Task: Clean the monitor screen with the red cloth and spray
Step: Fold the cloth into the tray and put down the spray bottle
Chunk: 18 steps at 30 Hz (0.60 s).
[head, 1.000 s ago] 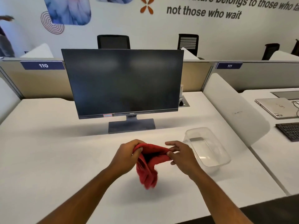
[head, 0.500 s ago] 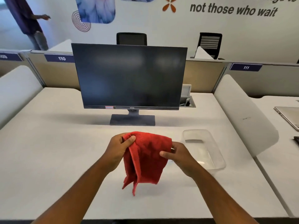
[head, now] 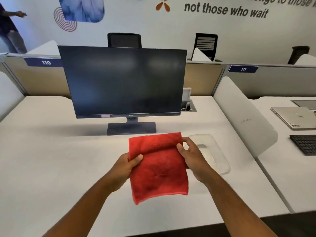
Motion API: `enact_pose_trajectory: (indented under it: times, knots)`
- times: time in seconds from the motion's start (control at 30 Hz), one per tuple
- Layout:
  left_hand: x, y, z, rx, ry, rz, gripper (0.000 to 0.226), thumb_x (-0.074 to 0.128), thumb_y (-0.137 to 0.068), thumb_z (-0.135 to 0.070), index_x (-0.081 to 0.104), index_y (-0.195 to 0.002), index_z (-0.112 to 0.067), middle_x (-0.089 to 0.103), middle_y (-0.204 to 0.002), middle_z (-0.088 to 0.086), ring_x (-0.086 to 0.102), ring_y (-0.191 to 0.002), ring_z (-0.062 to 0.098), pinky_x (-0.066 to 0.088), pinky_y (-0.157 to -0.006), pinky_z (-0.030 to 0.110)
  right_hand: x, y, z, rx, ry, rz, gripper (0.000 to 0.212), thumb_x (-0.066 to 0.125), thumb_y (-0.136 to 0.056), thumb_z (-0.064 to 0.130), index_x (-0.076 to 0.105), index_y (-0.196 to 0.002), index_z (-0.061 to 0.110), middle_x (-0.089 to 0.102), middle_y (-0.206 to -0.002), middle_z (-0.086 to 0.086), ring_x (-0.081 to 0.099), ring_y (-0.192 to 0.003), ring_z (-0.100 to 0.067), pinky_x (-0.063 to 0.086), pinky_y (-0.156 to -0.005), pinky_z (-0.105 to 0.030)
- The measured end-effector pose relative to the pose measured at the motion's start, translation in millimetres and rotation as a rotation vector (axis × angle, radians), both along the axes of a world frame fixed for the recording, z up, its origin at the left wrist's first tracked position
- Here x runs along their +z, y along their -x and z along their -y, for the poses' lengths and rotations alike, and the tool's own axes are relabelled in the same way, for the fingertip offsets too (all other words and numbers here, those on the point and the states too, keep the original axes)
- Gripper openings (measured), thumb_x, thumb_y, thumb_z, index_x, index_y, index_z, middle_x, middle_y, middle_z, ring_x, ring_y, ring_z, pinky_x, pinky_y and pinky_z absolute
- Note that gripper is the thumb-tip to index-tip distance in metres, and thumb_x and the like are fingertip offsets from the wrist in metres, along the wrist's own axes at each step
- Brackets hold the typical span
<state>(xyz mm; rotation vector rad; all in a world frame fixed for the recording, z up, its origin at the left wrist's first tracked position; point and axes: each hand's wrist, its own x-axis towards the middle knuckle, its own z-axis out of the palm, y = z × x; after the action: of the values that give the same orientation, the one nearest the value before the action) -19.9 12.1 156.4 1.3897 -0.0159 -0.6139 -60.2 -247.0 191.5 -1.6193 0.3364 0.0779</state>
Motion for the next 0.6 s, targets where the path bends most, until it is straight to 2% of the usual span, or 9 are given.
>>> enact_pose_trajectory:
  times: [0.1,0.17,0.27,0.33,0.43,0.53,0.6]
  knots:
    - [5.9,-9.2,-8.5,0.026,-0.138,0.113,0.052,0.071,-0.082,-0.054,0.065,-0.121,-0.019,0.075,-0.112,0.003,0.071,-0.104,0.029,0.060,-0.079,0.038,-2.7,0.4,-6.4,-0.038,0.141,-0.034,0.022,0.060,-0.105,0.041,0.055,-0.126,0.040,0.076,-0.109,-0.008,0.076,-0.092,-0.026,0.065,-0.068,-0.043]
    - [8.0,-13.1,-9.7,0.074,-0.221,0.113,0.063,0.072,-0.076,-0.056,0.054,-0.129,-0.026,0.068,-0.120,0.001,0.069,-0.105,0.025,0.061,-0.078,0.035,-6.4,0.7,-14.9,-0.126,0.059,-0.081,0.041,0.067,-0.101,0.041,0.049,-0.138,0.037,0.070,-0.121,-0.010,0.073,-0.097,-0.026,0.064,-0.070,-0.040]
    - [6.6,-20.1,-20.3,0.084,-0.256,0.114,0.085,0.077,-0.075,-0.047,0.031,-0.146,-0.035,0.054,-0.128,-0.003,0.060,-0.115,0.025,0.057,-0.090,0.039,-9.4,3.0,-19.0,-0.069,-0.099,-0.040,0.073,0.084,-0.087,0.041,0.041,-0.146,0.048,0.069,-0.125,-0.015,0.070,-0.109,-0.029,0.063,-0.090,-0.043]
    - [5.9,-25.8,-29.8,-0.015,-0.252,0.200,0.090,0.084,-0.073,-0.038,0.030,-0.144,-0.044,0.051,-0.128,-0.011,0.059,-0.114,0.023,0.059,-0.080,0.029,-11.2,6.6,-19.5,0.084,-0.079,0.026,0.084,0.095,-0.074,0.031,0.051,-0.143,0.048,0.068,-0.128,-0.012,0.070,-0.114,-0.029,0.061,-0.098,-0.045]
    - [7.1,-33.8,-34.4,-0.173,-0.420,0.458,0.073,0.087,-0.075,-0.016,0.046,-0.127,-0.048,0.049,-0.124,-0.024,0.056,-0.115,0.017,0.056,-0.073,0.016,-14.0,5.1,-23.7,0.164,0.241,0.079,0.079,0.097,-0.069,0.011,0.065,-0.133,0.045,0.063,-0.131,0.006,0.067,-0.110,-0.022,0.061,-0.094,-0.033]
    - [11.2,-37.2,-19.7,-0.140,-0.543,0.658,0.057,0.082,-0.077,-0.007,0.058,-0.112,-0.045,0.056,-0.117,-0.021,0.057,-0.110,0.012,0.051,-0.075,0.011,-8.0,5.0,-17.7,0.080,0.567,0.181,0.058,0.094,-0.071,0.009,0.073,-0.113,0.042,0.064,-0.108,0.009,0.063,-0.094,-0.014,0.051,-0.082,-0.016]
    - [16.0,-55.0,-13.9,-0.157,-0.559,0.741,0.044,0.081,-0.080,-0.011,0.063,-0.104,-0.043,0.058,-0.106,-0.016,0.058,-0.102,0.014,0.055,-0.076,0.019,-10.0,1.8,-18.4,-0.063,0.626,0.191,0.037,0.094,-0.074,0.013,0.078,-0.102,0.031,0.062,-0.105,0.005,0.063,-0.095,-0.015,0.053,-0.082,-0.021]
